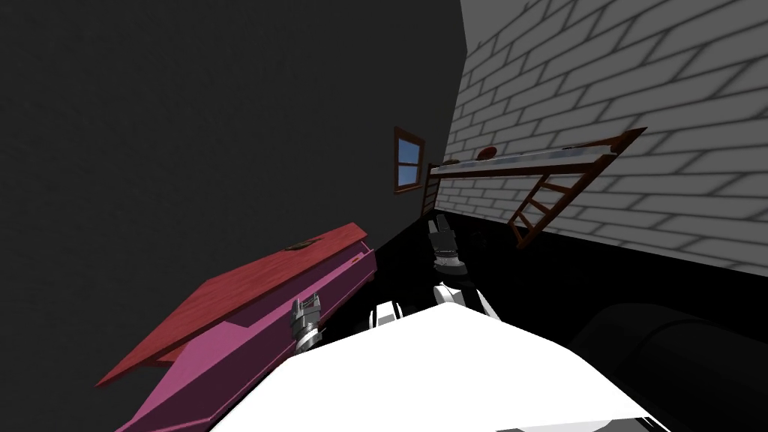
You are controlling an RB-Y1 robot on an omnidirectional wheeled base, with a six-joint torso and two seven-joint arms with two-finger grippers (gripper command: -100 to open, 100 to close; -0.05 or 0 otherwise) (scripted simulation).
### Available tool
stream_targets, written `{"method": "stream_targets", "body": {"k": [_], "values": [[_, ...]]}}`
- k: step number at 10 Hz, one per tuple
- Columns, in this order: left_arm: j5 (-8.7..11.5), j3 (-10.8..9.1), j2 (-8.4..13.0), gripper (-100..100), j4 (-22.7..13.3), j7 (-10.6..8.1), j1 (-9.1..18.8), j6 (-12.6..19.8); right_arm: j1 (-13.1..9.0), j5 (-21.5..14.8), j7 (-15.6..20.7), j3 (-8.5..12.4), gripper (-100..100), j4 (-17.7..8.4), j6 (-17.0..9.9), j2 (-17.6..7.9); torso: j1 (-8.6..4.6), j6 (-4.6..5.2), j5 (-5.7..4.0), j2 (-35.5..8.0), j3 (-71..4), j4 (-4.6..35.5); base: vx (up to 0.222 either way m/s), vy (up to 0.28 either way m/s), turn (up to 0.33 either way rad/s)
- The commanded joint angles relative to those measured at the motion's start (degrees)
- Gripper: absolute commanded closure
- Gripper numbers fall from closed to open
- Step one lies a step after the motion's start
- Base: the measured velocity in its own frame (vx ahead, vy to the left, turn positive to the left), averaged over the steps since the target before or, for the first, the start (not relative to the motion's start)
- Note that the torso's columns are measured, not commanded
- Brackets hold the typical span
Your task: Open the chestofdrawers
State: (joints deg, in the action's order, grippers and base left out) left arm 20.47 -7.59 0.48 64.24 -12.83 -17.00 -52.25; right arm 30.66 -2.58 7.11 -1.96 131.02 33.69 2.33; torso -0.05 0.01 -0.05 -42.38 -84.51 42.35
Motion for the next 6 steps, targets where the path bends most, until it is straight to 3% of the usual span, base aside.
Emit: {"method": "stream_targets", "body": {"k": [1,5,6], "values": [[0.23,-0.44,0.35,-100,3.08,0.67,0.33,3.82,0.0,0.0,0.0,0.0,0,0.0,0.0,0.0,0.0,-0.01,0.02,0.01,0.0,-0.02,-0.038,-0.028,0.027],[0.84,-1.63,1.32,-100,8.86,2.1,2.1,11.13,0.0,0.0,0.0,0.0,0,0.0,0.0,0.0,-0.2,-0.02,-0.21,-0.17,0.03,0.2,-0.061,-0.04,0.047],[0.78,-1.39,0.91,-100,8.21,2.14,1.31,10.67,0.0,0.0,0.0,0.0,0,0.0,0.0,0.0,-0.33,-0.07,-0.35,-0.35,0.12,0.34,-0.024,-0.014,0.004]]}}
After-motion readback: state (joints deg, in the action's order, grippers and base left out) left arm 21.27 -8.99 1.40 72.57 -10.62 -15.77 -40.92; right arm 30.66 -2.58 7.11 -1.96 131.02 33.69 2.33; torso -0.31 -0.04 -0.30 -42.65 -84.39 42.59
